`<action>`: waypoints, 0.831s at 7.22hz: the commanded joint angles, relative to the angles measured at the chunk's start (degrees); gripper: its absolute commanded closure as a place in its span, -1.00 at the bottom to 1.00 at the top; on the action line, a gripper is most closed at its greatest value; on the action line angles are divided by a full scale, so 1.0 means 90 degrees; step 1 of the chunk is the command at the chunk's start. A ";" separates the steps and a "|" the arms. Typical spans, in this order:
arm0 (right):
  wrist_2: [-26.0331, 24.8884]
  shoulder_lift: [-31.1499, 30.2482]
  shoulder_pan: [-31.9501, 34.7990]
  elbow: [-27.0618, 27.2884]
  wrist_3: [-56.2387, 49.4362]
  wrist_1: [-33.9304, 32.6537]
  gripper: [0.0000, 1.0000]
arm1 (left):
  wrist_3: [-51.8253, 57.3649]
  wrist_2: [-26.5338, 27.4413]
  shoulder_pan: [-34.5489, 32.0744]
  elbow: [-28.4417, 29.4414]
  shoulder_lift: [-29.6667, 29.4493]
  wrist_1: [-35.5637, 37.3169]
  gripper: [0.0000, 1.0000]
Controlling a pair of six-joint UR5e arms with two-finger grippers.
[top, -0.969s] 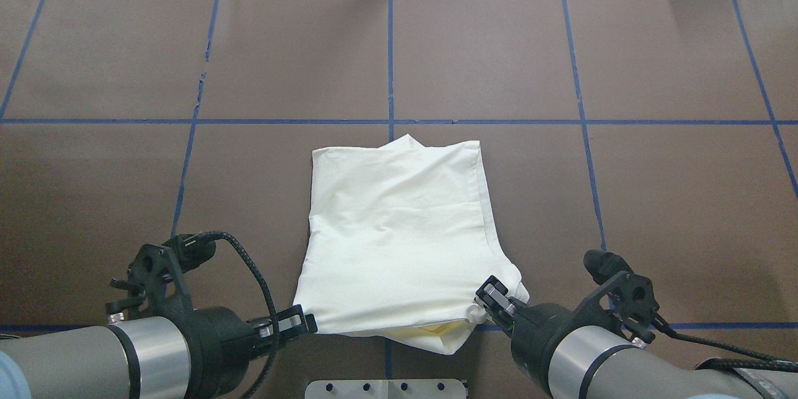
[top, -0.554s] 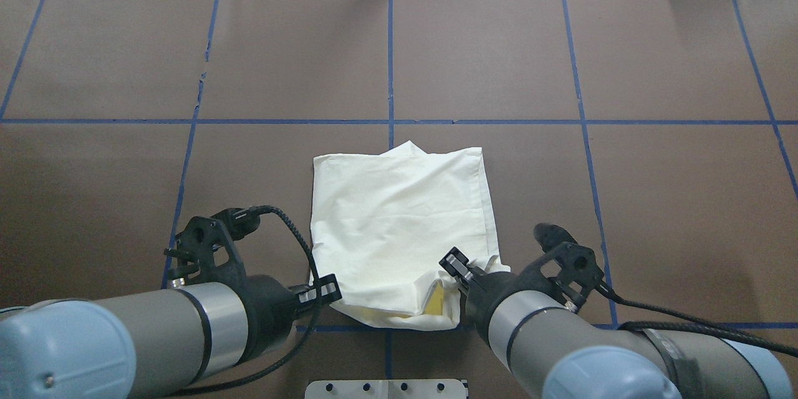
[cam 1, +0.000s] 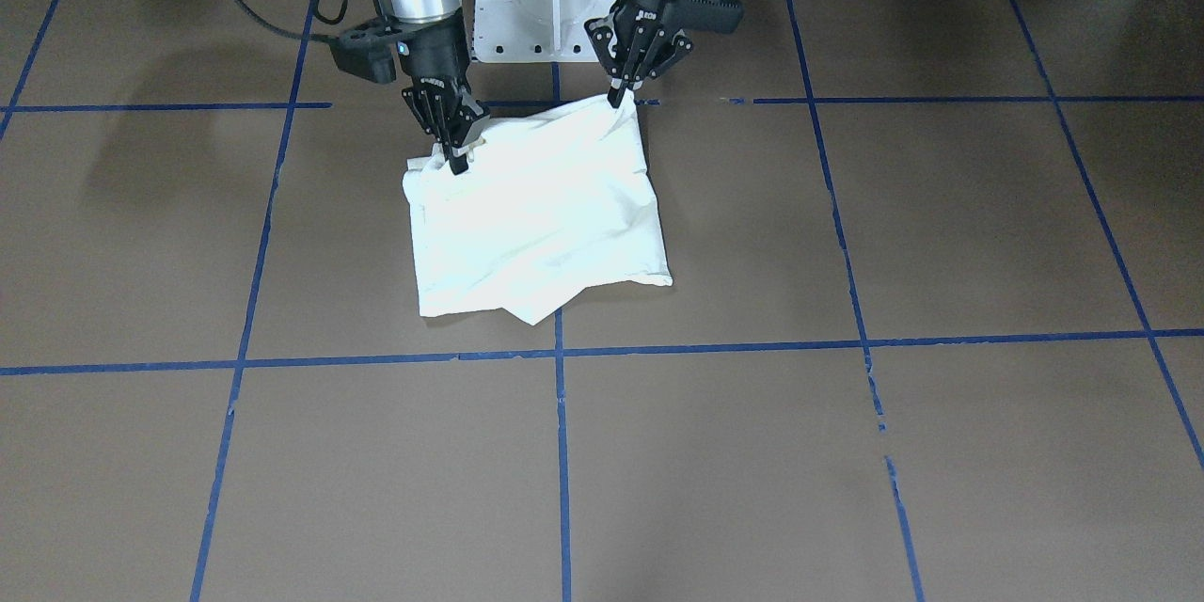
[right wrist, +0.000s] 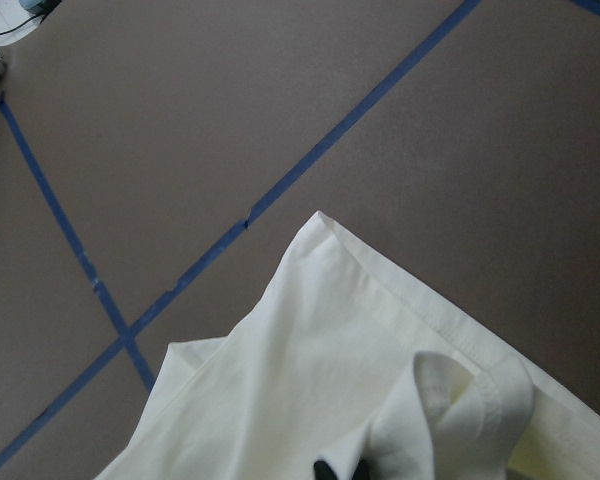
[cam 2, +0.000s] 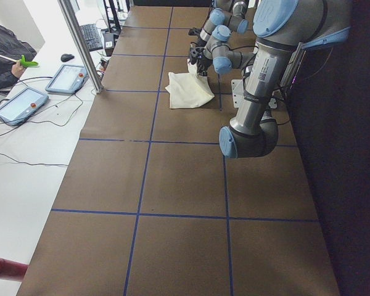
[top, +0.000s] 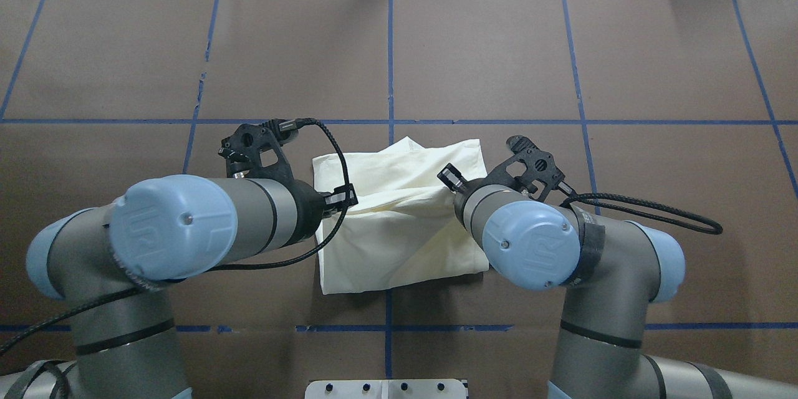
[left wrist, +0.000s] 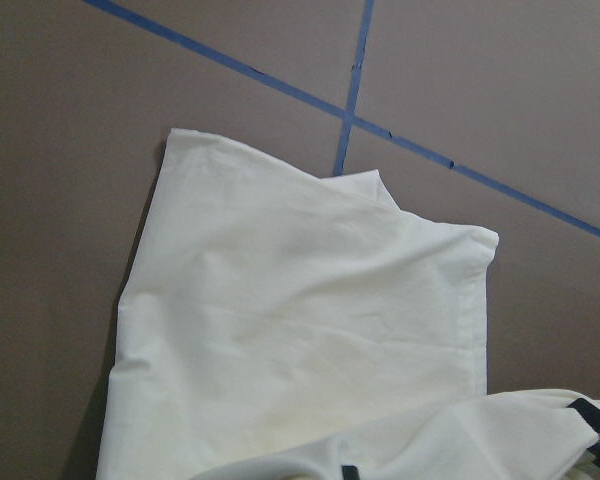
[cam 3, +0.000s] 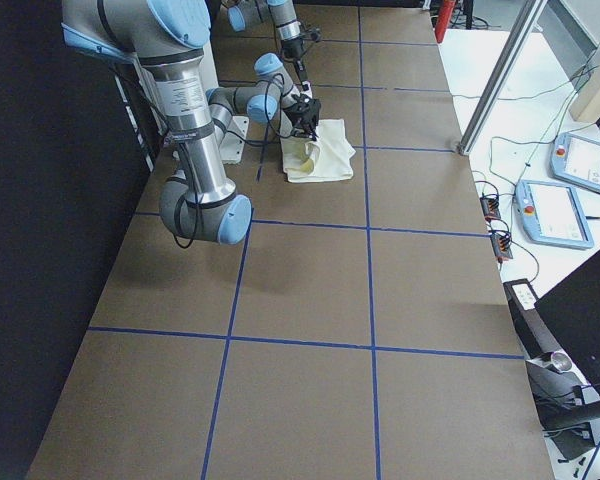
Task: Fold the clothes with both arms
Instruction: 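Fold the near edge away from the robot over the shirt with both grippers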
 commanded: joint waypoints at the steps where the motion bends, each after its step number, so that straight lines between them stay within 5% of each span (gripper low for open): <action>1: 0.0053 0.0311 0.0296 -0.1395 -0.0184 0.0828 1.00 | 0.0154 -0.0010 -0.0192 0.0856 -0.0167 -0.0315 1.00; 5: 0.0053 0.0499 0.0326 -0.1851 -0.0427 0.0977 1.00 | 0.0301 -0.0010 -0.0193 0.1641 -0.0314 -0.0699 1.00; 6: 0.0053 0.0547 0.0346 -0.1851 -0.0844 0.0968 -0.37 | 0.0310 -0.0029 -0.0193 0.1641 -0.0324 -0.0699 0.43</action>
